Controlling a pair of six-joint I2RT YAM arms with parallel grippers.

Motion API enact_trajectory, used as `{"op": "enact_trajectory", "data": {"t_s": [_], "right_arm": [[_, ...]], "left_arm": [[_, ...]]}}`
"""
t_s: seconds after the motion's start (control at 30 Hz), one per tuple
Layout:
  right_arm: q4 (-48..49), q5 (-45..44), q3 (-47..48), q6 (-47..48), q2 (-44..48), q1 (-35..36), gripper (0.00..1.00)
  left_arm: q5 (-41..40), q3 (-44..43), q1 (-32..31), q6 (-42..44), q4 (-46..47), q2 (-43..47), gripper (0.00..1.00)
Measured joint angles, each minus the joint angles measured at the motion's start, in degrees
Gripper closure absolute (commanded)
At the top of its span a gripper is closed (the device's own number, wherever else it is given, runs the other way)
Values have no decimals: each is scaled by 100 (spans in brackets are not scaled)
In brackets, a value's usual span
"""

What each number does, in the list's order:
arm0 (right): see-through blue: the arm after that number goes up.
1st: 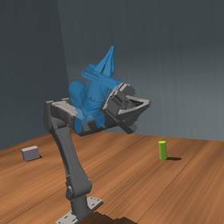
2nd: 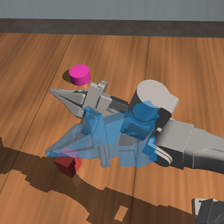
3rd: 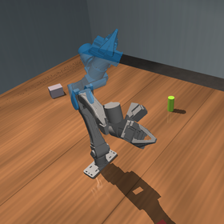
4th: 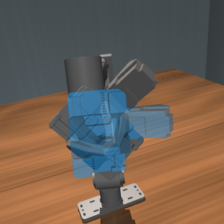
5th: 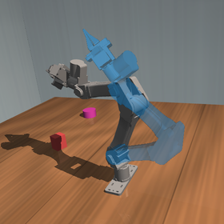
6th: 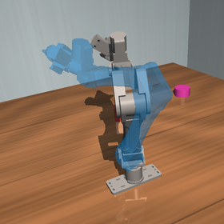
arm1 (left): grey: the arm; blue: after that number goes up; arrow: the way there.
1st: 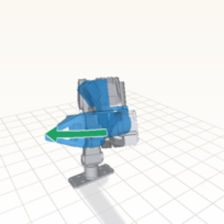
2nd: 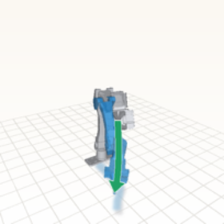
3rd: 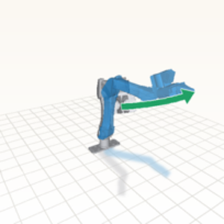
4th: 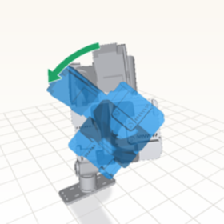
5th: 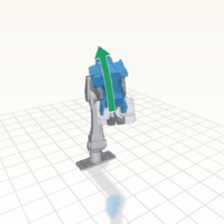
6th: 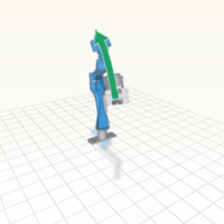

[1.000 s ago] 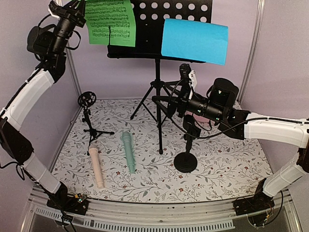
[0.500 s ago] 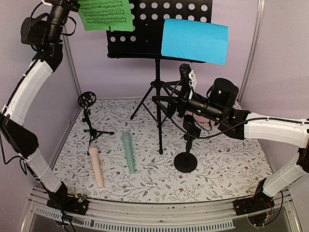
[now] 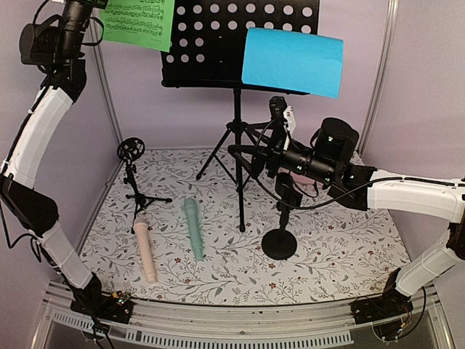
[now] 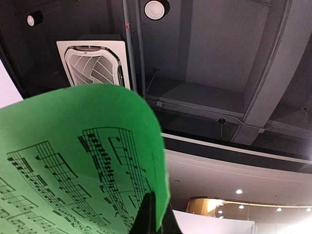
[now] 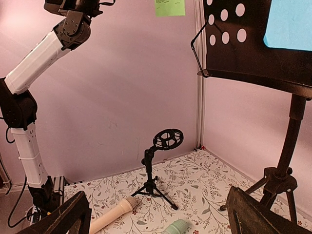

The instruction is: Pack up the instrument practice props

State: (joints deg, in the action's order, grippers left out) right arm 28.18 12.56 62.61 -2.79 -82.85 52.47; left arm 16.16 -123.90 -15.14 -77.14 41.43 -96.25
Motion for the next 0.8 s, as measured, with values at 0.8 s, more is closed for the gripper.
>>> {"op": "enact_trajectory", "data": {"t_s": [0.8], "right_arm": [[-420,-22,-92,83,525,4,1]], "left_arm": [[802,3418,435,1670,-3228,3751,100]]}}
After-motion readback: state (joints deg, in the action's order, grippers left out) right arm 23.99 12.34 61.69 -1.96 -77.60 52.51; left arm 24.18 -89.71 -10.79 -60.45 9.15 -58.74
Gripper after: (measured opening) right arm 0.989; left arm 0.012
